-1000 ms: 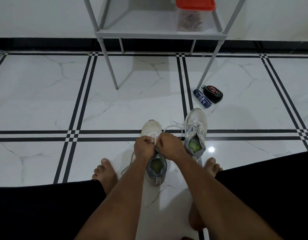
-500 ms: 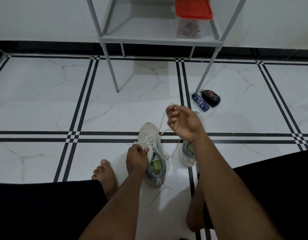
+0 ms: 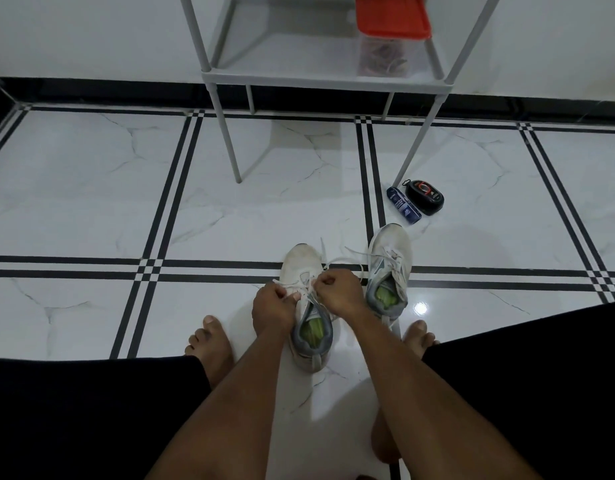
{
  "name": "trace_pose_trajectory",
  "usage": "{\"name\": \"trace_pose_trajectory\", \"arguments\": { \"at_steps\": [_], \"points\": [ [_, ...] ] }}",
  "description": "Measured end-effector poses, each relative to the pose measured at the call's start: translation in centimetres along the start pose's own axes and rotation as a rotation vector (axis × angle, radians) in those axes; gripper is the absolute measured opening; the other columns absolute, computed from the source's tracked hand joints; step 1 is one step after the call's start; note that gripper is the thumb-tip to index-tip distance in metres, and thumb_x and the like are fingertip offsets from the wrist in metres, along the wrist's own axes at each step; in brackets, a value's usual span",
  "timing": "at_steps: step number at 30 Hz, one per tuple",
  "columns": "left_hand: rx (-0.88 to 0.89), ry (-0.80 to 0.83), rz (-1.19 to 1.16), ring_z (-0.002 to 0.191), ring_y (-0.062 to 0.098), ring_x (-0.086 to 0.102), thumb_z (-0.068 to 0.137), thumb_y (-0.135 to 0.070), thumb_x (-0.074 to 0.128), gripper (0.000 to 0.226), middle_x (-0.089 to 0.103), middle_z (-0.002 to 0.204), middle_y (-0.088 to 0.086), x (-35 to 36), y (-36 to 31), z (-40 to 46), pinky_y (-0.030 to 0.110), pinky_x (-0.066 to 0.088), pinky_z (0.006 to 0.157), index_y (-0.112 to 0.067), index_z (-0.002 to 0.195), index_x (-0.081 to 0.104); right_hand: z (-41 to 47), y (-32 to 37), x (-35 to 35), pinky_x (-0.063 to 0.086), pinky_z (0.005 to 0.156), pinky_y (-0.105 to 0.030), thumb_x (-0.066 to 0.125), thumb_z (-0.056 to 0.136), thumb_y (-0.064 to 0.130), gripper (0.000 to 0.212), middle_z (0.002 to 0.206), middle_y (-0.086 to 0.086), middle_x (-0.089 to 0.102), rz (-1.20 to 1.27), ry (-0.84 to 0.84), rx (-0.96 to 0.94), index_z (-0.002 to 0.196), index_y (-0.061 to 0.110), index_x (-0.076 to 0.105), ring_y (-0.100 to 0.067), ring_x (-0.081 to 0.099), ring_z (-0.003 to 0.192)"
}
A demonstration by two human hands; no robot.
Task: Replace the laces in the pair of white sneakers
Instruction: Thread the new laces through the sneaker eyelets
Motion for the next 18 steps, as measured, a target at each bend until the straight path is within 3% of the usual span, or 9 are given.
{"name": "trace_pose_trajectory", "arguments": {
  "at_steps": [2, 5, 7, 8, 10, 12, 15, 18],
  "points": [
    [-0.029, 0.002, 0.028, 0.086, 0.025, 0.063, 0.084, -0.031, 0.084, 0.027, 0.067, 0.088, -0.003, -0.1, -0.4, 0.0, 0.03, 0.041, 0.073, -0.017, 0.083, 0.061, 0.3, 1.1, -1.1, 0.041, 0.061, -0.024, 0.075, 0.09, 0.015, 0.013, 0.073, 0.001, 0.066, 0.339, 0.114, 0.099, 0.08, 0.006, 0.075, -0.013, 0.055, 0.065],
    [-0.041, 0.006, 0.064, 0.091, 0.028, 0.066, 0.084, -0.032, 0.084, 0.026, 0.071, 0.095, 0.001, -0.2, -0.8, 0.0, 0.03, 0.044, 0.075, -0.019, 0.084, 0.062, 0.1, 4.6, -4.2, 0.041, 0.062, -0.024, 0.075, 0.095, 0.018, 0.008, 0.091, 0.002, 0.067, 1.236, 0.474, 0.184, 0.101, 0.014, 0.073, -0.011, 0.054, 0.072],
    [-0.043, 0.008, 0.066, 0.094, 0.028, 0.066, 0.085, -0.033, 0.084, 0.026, 0.071, 0.098, 0.002, -0.2, -0.8, -0.1, 0.031, 0.045, 0.077, -0.018, 0.087, 0.063, 0.8, 5.4, -6.4, 0.044, 0.064, -0.023, 0.076, 0.096, 0.023, 0.014, 0.098, 0.004, 0.068, 1.426, 0.415, 0.15, 0.107, 0.016, 0.073, -0.01, 0.055, 0.074],
    [-0.042, 0.008, 0.065, 0.094, 0.028, 0.066, 0.085, -0.034, 0.084, 0.027, 0.071, 0.098, 0.002, -0.2, -0.8, -0.1, 0.031, 0.045, 0.077, -0.017, 0.086, 0.062, 1.2, 4.8, -6.8, 0.047, 0.063, -0.024, 0.079, 0.095, 0.026, 0.02, 0.101, 0.004, 0.071, 1.314, 0.297, 0.184, 0.111, 0.015, 0.075, -0.011, 0.057, 0.076],
    [-0.035, 0.007, 0.067, 0.091, 0.028, 0.065, 0.084, -0.035, 0.084, 0.031, 0.069, 0.094, 0.001, -0.2, -0.5, -0.1, 0.033, 0.047, 0.077, -0.018, 0.082, 0.059, 1.5, 2.6, -6.1, 0.054, 0.061, -0.029, 0.085, 0.09, 0.035, 0.036, 0.097, -0.002, 0.076, 0.743, 0.066, 0.278, 0.111, 0.006, 0.078, -0.017, 0.064, 0.074],
    [-0.027, 0.007, 0.057, 0.089, 0.029, 0.064, 0.083, -0.036, 0.085, 0.032, 0.069, 0.091, 0.001, -0.2, -0.4, -0.1, 0.036, 0.05, 0.078, -0.018, 0.08, 0.058, 1.1, 0.5, -3.9, 0.058, 0.062, -0.035, 0.087, 0.086, 0.045, 0.049, 0.081, -0.008, 0.075, 0.308, 0.009, 0.284, 0.095, -0.002, 0.078, -0.023, 0.07, 0.067],
    [-0.021, 0.008, 0.062, 0.088, 0.028, 0.063, 0.083, -0.035, 0.085, 0.032, 0.068, 0.091, 0.002, -0.2, -0.4, -0.1, 0.035, 0.048, 0.076, -0.017, 0.08, 0.058, 0.1, -1.0, -0.3, 0.057, 0.065, -0.037, 0.084, 0.084, 0.046, 0.045, 0.062, -0.003, 0.068, 0.142, 0.07, 0.193, 0.063, 0.009, 0.069, -0.021, 0.068, 0.062],
    [-0.017, 0.009, 0.077, 0.089, 0.028, 0.062, 0.083, -0.035, 0.085, 0.032, 0.068, 0.092, 0.001, -0.1, -0.5, -0.1, 0.034, 0.046, 0.075, -0.017, 0.081, 0.059, 0.3, -1.3, 0.3, 0.054, 0.068, -0.036, 0.075, 0.089, 0.03, 0.036, 0.057, 0.006, 0.065, 0.044, -0.024, 0.087, 0.061, 0.008, 0.068, -0.013, 0.062, 0.061]
  ]
}}
Point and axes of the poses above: each hand's wrist, its own z-axis towards the middle knuckle, its own x-axis out of the palm, y = z × x, the point moved 4 cm from there along z, towards the middle knuckle
